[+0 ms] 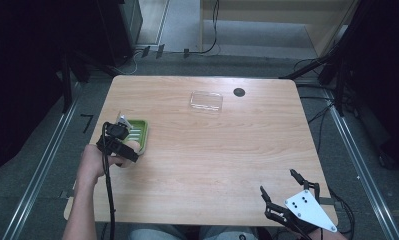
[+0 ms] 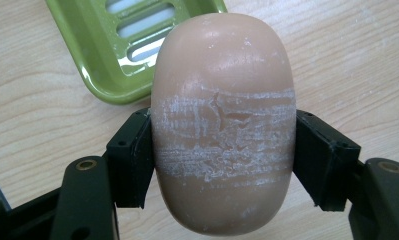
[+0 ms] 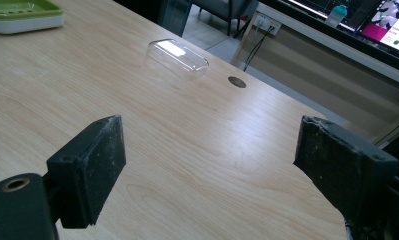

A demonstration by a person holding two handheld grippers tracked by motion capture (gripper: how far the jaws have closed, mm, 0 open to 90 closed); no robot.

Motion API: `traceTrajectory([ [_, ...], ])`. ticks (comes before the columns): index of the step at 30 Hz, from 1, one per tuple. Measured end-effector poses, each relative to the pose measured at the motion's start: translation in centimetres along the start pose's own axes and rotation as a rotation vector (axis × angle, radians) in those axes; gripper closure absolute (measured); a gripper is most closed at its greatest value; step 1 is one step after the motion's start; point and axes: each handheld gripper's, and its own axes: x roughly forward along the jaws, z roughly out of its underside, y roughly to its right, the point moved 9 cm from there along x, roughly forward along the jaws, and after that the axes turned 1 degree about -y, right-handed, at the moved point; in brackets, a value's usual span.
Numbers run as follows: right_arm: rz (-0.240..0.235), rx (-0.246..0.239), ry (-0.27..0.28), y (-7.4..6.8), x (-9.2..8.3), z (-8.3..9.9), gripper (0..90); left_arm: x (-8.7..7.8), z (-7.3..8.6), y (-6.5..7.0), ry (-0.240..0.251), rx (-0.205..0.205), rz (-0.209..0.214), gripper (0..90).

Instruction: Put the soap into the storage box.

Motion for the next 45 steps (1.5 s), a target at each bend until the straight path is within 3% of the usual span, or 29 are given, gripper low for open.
traceTrajectory([
  [16, 0.002, 0.005, -0.002, 0.0, 0.0, 0.0, 13.3, -0.3, -2.0, -1.3, 0.03, -0.026, -0.001, 33.8],
  [45, 0.009, 0.012, -0.015, 0.3, -0.2, 0.3, 13.3, 0.3, -4.8, -2.4, 0.056, -0.021, -0.002, 33.8],
])
